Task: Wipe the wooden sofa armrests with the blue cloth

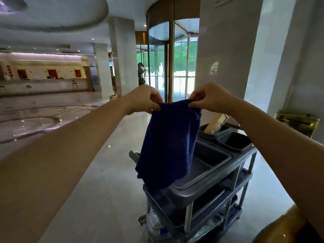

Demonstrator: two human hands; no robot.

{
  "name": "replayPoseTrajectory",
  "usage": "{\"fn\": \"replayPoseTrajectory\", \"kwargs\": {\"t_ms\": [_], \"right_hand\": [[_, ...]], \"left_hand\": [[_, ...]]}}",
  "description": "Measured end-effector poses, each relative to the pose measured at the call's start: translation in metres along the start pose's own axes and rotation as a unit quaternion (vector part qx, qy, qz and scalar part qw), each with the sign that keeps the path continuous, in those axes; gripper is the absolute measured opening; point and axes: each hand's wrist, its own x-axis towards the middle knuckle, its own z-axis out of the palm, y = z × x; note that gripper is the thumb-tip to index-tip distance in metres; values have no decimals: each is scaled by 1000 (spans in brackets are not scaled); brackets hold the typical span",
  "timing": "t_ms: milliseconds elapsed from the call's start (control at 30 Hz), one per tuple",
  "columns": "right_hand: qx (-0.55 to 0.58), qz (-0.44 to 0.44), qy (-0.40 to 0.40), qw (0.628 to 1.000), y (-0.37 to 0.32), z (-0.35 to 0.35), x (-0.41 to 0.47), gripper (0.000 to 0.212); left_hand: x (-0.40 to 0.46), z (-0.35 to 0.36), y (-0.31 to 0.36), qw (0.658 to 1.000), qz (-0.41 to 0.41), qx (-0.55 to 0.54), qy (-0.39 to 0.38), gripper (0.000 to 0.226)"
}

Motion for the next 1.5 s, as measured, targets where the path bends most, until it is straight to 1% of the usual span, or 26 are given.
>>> {"fn": "replayPoseTrajectory", "kwargs": {"t_ms": [100, 233, 333, 400, 633, 700, 767, 900, 1100, 1333, 1433, 1500], "right_hand": [[-27, 23, 11, 999, 30, 3, 36, 11], [-28, 47, 9, 998, 79, 10, 73, 10], [-34, 65, 2, 997, 115, 25, 96, 7], [-32, 90, -15, 995, 141, 42, 105, 11], [-43, 188, -112, 975, 235, 132, 108, 7], [-46, 217, -128, 967, 257, 160, 99, 8], [-40, 257, -129, 957, 281, 188, 93, 10], [-15, 355, -108, 928, 316, 242, 74, 14], [26, 496, -76, 865, 345, 315, 50, 15], [52, 593, -57, 802, 358, 369, 24, 9], [63, 619, -55, 781, 364, 381, 12, 15], [62, 639, -61, 764, 365, 386, 9, 13]], "left_hand": [[59, 1, -24, 999, 33, 2, -13, 10], [123, 18, -55, 997, 71, -15, -18, 12], [165, 39, -85, 996, 81, -18, -20, 11], [189, 57, -108, 996, 75, -27, -47, 8], [248, 150, -206, 985, 40, -40, -162, 9], [257, 178, -232, 979, 33, -35, -196, 10], [274, 204, -259, 969, 38, -40, -241, 10], [303, 250, -306, 947, 45, -52, -313, 15], [330, 307, -362, 919, 38, -82, -383, 14], [332, 357, -398, 893, 22, -75, -443, 11], [328, 373, -406, 888, 8, -73, -453, 13], [325, 378, -409, 887, 0, -60, -459, 16]]}}
